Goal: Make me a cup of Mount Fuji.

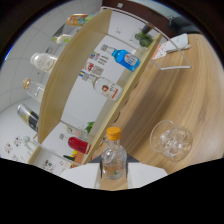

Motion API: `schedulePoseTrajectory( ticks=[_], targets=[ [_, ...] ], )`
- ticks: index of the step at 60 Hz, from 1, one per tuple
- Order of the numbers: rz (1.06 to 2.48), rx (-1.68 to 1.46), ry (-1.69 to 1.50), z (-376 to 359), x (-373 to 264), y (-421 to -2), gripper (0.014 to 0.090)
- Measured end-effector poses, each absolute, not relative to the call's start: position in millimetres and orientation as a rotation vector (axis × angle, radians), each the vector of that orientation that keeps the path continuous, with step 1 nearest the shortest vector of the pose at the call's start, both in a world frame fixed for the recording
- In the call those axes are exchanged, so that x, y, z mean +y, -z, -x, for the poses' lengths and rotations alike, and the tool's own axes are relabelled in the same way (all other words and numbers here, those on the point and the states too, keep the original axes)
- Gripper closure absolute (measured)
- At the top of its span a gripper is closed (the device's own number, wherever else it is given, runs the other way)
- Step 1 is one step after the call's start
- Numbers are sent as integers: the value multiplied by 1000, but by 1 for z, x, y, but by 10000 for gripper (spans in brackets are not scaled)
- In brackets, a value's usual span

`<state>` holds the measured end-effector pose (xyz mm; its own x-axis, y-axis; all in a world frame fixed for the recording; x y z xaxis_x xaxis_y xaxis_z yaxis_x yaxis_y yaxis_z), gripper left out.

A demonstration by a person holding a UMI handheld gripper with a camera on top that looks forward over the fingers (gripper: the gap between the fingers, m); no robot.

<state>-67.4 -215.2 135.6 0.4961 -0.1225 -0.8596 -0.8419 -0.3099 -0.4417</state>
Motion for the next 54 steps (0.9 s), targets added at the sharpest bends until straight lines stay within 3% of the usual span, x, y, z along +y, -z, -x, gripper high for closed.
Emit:
schedulePoseTrajectory(
  ticks=[32, 42, 54],
  targets=[
    [1205, 1460, -1631, 57, -202, -141, 698],
    [1172, 1479, -1661, 56, -202, -142, 697],
    [1316, 1359, -1537, 65, -205, -150, 697]
  ],
)
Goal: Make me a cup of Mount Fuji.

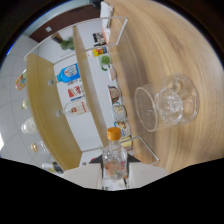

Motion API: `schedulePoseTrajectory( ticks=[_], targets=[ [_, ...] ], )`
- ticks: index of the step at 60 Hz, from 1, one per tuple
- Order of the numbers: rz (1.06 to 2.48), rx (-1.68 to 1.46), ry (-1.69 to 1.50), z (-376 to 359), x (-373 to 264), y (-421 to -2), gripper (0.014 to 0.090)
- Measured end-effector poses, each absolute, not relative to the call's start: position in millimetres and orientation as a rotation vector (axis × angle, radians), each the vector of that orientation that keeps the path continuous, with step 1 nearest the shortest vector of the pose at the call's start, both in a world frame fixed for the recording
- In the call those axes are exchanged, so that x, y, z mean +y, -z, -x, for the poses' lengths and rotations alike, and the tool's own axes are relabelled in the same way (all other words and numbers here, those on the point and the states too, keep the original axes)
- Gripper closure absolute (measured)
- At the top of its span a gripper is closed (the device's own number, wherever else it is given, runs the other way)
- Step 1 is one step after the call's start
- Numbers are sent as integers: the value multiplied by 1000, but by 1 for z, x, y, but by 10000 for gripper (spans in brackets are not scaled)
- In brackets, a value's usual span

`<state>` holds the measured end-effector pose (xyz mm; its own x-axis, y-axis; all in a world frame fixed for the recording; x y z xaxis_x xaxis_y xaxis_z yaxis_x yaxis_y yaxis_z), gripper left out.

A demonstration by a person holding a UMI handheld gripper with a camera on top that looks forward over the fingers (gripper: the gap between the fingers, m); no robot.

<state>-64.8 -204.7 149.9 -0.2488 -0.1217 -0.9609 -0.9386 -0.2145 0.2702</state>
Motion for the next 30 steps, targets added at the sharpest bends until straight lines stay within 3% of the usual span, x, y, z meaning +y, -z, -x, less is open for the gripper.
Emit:
schedulePoseTrajectory(
  ticks=[17, 22, 30],
  targets=[
    [1689, 563, -851, 120, -213, -210, 695],
    [1758, 356, -631, 143, -212, -198, 695],
    [1872, 112, -352, 175, -208, -145, 696]
  ],
)
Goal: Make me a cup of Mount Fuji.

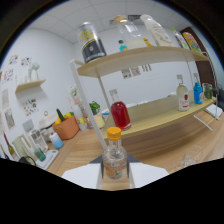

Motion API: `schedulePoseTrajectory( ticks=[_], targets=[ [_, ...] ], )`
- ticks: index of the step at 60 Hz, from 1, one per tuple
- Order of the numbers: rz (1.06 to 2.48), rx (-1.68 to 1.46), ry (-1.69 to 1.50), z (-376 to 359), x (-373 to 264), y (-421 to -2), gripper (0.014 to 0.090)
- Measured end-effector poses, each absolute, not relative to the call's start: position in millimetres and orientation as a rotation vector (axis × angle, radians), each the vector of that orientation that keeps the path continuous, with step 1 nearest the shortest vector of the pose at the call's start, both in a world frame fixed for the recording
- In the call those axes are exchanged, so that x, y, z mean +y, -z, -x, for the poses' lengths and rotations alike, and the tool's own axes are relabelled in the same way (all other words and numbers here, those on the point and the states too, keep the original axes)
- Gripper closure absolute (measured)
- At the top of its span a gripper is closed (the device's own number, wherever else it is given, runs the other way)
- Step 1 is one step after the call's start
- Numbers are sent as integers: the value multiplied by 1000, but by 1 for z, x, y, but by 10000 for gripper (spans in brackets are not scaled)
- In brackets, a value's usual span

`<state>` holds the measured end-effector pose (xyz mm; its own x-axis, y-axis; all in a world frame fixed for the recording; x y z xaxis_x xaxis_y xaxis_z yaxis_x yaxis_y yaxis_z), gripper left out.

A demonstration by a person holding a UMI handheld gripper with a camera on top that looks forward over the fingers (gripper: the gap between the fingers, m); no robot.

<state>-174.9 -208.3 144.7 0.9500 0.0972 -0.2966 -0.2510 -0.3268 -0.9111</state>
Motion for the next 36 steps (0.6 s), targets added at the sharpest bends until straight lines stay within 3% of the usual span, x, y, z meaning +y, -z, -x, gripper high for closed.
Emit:
schedulePoseTrajectory(
  ticks=[14, 36],
  targets=[
    [2038, -18, -126, 193, -201, -61, 697],
    [2189, 9, -65, 199, -206, -13, 695]
  ],
)
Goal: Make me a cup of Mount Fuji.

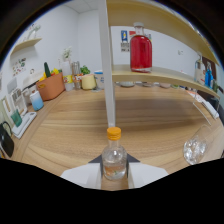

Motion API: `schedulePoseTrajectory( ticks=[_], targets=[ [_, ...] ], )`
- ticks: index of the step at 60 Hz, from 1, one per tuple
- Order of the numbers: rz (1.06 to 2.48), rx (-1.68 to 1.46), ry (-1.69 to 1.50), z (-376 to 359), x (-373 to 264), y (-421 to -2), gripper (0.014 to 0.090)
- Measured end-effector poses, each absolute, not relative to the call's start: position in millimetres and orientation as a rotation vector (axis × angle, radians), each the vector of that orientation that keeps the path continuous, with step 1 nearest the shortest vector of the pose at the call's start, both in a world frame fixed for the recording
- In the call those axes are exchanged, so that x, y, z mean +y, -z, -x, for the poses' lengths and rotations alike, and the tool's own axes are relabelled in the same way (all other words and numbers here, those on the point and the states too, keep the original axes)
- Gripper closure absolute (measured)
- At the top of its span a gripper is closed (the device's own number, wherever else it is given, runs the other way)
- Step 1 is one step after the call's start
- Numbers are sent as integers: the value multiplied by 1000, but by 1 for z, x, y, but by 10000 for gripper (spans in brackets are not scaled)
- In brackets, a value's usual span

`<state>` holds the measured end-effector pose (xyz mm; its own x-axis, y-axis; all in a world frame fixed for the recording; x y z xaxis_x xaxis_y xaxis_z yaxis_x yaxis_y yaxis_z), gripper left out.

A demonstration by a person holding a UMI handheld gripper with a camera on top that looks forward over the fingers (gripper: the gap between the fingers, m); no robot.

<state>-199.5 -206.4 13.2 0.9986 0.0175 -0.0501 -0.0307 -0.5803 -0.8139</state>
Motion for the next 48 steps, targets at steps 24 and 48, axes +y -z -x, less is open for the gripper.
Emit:
schedulePoseTrajectory(
  ticks=[24, 48],
  targets=[
    [2203, 0, -80, 200, -218, -10, 669],
    [2153, -144, -202, 202, -248, -43, 197]
  ],
)
